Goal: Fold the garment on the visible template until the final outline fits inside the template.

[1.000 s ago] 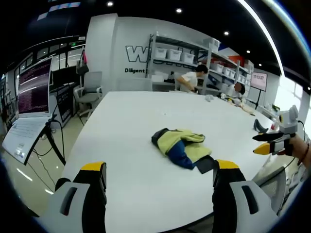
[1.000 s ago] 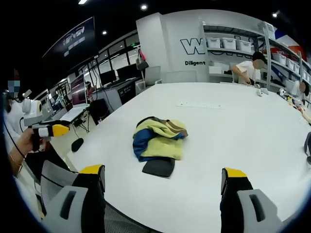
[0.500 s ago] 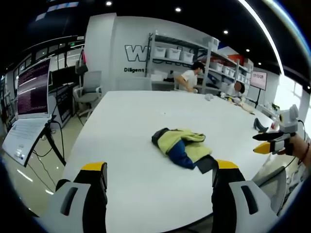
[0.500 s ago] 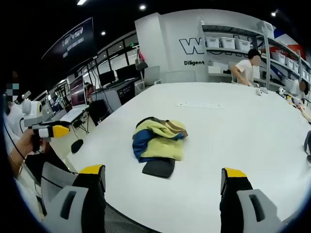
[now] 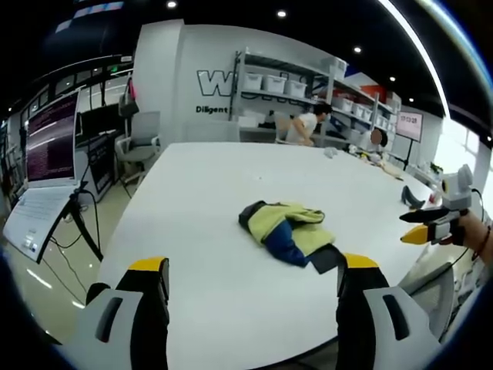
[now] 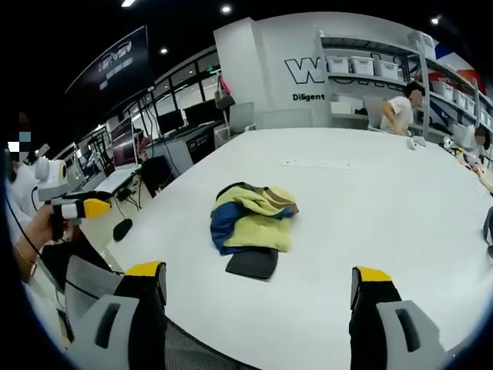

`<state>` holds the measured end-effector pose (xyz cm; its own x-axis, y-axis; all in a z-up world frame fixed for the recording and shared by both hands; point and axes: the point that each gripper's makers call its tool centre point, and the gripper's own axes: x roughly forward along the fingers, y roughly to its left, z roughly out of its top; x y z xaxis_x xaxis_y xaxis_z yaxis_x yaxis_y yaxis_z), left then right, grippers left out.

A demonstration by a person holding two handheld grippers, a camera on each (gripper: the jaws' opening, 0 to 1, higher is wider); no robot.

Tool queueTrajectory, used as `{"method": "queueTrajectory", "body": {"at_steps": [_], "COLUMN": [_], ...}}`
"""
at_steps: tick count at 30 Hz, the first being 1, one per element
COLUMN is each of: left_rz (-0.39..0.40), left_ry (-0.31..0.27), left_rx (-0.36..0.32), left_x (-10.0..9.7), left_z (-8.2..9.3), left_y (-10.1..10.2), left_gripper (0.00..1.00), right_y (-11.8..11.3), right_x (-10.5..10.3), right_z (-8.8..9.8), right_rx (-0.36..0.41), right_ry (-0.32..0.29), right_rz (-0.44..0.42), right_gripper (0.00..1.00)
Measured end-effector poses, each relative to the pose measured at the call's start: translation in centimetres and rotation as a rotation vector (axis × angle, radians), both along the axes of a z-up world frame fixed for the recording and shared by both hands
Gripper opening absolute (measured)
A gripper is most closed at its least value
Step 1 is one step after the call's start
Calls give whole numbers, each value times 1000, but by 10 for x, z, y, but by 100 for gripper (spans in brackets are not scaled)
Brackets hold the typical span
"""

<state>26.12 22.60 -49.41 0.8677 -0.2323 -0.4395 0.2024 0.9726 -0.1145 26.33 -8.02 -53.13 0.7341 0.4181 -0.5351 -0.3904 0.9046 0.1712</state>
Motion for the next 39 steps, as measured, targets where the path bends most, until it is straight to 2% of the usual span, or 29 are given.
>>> {"method": "queueTrajectory", "body": {"at_steps": [39], "left_rz": [-7], "left_ry": [33], "left_rx": [15], "left_x": [5], "left_z": [-4], "left_y": [-5], "left_gripper": [85], "right_y": [4], "right_x": [4], "right_z": [-6], "right_rx": [17], "right_ry": [31], "right_rz": [2], "right_gripper": [97]}}
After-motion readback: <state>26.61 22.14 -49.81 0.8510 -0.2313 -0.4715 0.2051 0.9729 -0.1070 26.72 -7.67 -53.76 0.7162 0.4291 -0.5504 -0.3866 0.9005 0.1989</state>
